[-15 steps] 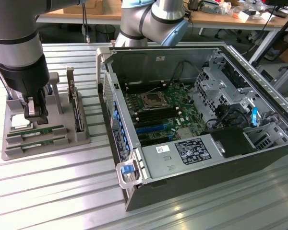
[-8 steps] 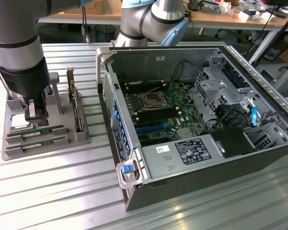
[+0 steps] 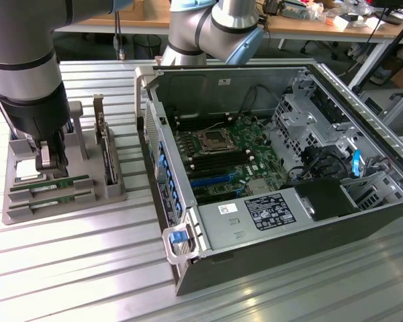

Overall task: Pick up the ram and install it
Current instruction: 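Pick up the ram and move it above insertion slot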

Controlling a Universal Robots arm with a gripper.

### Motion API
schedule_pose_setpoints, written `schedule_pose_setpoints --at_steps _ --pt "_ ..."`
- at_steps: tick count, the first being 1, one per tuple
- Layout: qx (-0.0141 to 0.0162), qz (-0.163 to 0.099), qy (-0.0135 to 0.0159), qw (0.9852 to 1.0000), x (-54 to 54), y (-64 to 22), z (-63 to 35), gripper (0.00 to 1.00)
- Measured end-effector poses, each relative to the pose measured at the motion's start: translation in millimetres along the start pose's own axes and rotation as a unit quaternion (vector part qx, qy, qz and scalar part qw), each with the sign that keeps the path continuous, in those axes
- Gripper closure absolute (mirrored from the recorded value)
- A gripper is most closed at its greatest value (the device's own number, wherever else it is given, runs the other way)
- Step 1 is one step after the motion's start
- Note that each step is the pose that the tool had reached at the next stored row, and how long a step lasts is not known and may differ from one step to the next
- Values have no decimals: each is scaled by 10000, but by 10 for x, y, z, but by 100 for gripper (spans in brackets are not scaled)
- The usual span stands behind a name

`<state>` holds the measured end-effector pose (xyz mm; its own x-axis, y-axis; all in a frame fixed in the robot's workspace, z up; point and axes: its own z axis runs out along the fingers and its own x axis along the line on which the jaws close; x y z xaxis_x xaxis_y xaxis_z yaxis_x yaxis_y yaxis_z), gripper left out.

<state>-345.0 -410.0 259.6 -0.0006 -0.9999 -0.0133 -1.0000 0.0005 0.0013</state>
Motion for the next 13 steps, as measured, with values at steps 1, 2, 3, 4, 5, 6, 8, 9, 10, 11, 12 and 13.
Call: schedule_pose_setpoints --at_steps 1,2,3,4,5,6,8,9,10,11,12,13 --pt "0 0 0 10000 1 0 5 70" --pt "0 0 0 10000 2 0 9 70" --pt "0 0 0 10000 3 0 14 70" --pt "0 0 0 10000 4 0 19 70" --pt "0 0 0 10000 5 0 23 70" --pt "0 0 0 10000 7 0 28 70" --pt "0 0 0 10000 8 0 37 70" --pt "0 0 0 10000 9 0 39 70" --pt "0 0 0 10000 10 0 44 70" --pt "0 0 0 10000 11 0 49 70" --pt "0 0 0 10000 12 0 53 70" --pt "0 0 0 10000 12 0 58 70"
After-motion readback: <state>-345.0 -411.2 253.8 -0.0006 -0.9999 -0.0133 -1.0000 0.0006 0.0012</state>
